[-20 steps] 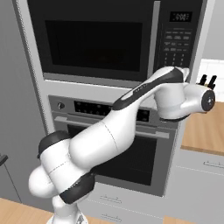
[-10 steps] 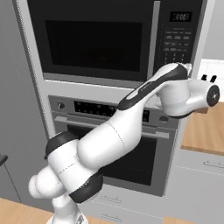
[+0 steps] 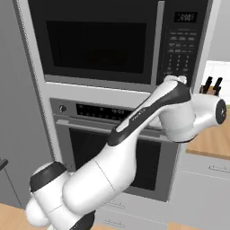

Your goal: Pick the garlic from the sink and place it in the bowl. Then pick the bowl and place it in the microwave. Then close the microwave door and press the start button.

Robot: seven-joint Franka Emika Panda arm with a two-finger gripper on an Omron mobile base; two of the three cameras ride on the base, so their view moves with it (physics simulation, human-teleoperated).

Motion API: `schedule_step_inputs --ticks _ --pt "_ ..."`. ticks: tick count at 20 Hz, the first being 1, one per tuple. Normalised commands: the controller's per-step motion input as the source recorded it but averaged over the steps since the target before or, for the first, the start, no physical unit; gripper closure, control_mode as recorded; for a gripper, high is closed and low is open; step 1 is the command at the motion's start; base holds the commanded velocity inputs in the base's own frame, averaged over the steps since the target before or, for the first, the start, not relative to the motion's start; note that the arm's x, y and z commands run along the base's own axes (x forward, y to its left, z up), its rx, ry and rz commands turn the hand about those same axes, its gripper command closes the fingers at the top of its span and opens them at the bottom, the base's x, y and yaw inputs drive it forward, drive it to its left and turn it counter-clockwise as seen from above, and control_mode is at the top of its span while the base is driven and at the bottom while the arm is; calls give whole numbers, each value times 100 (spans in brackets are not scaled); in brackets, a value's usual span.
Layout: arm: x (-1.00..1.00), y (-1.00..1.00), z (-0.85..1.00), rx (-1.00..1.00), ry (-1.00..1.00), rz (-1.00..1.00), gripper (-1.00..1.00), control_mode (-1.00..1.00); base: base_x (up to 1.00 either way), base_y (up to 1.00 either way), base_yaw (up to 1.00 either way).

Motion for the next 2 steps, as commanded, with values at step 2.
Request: schedule_step_inputs --ticks 2 --pt "-92 100 0 0 0 0 -100 -100 0 0 0"
